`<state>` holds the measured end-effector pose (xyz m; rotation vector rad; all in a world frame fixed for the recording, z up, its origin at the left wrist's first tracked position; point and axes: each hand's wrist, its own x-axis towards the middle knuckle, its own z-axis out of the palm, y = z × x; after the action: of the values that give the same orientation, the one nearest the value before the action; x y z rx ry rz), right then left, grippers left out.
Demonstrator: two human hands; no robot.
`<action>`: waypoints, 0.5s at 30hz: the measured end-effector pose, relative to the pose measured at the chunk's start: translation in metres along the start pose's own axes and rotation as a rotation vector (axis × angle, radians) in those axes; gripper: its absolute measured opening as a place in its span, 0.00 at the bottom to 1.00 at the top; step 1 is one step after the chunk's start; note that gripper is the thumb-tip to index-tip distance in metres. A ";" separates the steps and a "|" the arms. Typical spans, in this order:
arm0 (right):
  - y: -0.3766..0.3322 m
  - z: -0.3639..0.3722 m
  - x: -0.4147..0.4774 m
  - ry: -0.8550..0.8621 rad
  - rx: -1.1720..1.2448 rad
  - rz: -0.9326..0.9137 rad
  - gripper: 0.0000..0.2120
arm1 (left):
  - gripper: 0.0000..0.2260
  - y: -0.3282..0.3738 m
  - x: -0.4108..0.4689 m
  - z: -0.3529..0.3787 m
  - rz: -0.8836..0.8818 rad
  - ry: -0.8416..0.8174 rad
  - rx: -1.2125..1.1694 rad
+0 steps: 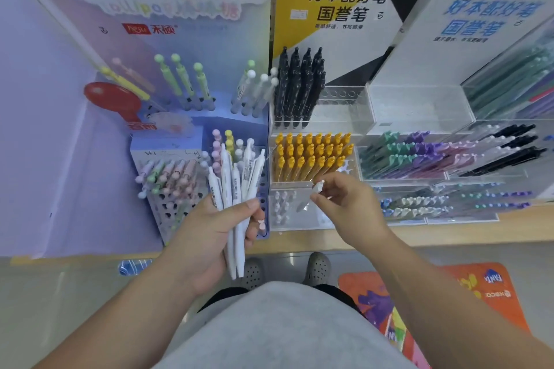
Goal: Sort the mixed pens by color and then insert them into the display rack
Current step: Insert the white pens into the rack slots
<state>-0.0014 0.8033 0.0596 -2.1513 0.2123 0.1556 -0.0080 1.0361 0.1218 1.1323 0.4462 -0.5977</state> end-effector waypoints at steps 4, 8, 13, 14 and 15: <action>0.006 0.014 -0.001 0.000 -0.051 -0.011 0.08 | 0.14 0.000 -0.001 -0.005 -0.026 0.015 0.023; 0.011 0.023 -0.001 -0.010 -0.182 -0.070 0.08 | 0.16 0.002 -0.001 -0.008 -0.034 0.016 0.030; 0.020 0.038 -0.003 -0.036 -0.303 -0.152 0.09 | 0.16 0.004 -0.002 -0.010 -0.029 0.007 0.032; 0.022 0.040 -0.004 -0.031 -0.306 -0.161 0.09 | 0.16 0.004 -0.003 -0.010 -0.030 0.008 0.037; 0.023 0.043 -0.004 -0.024 -0.308 -0.165 0.10 | 0.16 0.004 -0.003 -0.011 -0.032 0.009 0.043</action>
<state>-0.0112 0.8267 0.0176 -2.4596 -0.0053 0.1251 -0.0079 1.0487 0.1227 1.1710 0.4614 -0.6334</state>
